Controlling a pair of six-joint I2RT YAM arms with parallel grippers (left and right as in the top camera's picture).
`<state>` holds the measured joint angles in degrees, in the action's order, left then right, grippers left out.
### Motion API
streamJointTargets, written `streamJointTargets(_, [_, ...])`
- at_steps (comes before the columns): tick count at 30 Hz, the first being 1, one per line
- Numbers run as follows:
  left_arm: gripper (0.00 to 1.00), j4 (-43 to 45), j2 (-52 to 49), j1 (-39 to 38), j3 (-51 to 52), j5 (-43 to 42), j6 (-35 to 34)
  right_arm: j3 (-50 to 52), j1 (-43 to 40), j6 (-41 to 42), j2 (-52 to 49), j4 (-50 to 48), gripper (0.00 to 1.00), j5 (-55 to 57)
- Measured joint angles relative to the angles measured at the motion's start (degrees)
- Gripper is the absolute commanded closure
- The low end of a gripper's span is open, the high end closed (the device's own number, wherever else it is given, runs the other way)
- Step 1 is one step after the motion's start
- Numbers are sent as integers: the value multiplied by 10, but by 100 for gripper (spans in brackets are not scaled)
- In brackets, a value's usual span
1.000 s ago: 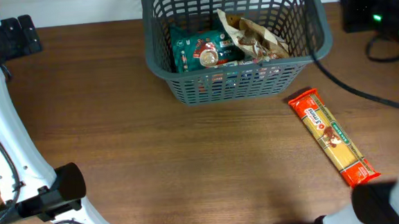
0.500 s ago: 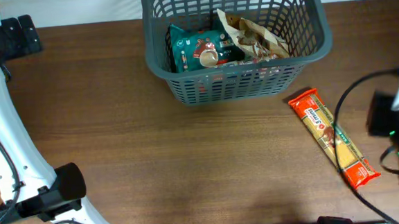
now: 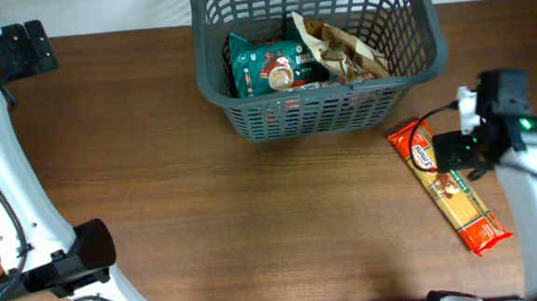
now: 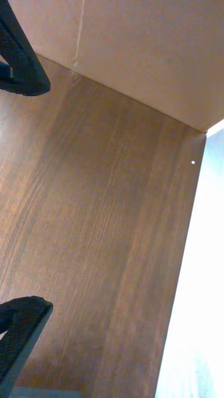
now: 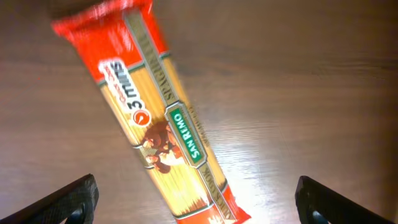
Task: Pack container
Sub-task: 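Move right gripper down to the spaghetti packet, then close right gripper on the spaghetti packet and lift it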
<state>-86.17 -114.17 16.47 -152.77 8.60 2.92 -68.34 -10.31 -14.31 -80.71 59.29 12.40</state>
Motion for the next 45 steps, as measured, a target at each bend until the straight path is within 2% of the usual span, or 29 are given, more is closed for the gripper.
streamJointTargets(7, [1,0,0,0,0,0,0,0,0,-68,-115,9,2,-18])
streamJointTargets(14, [1,0,0,0,0,0,0,0,-23,-118,-125,9,1,-55])
streamJointTargets(18, [1,0,0,0,0,0,0,1,-75,-136,-125,9,9,-110])
streamJointTargets(26, [1,0,0,0,0,0,0,23,-100,-158,-126,-10,2,-162])
streamJointTargets(45, [1,0,0,0,0,0,0,37,-98,-194,-226,-48,6,-102])
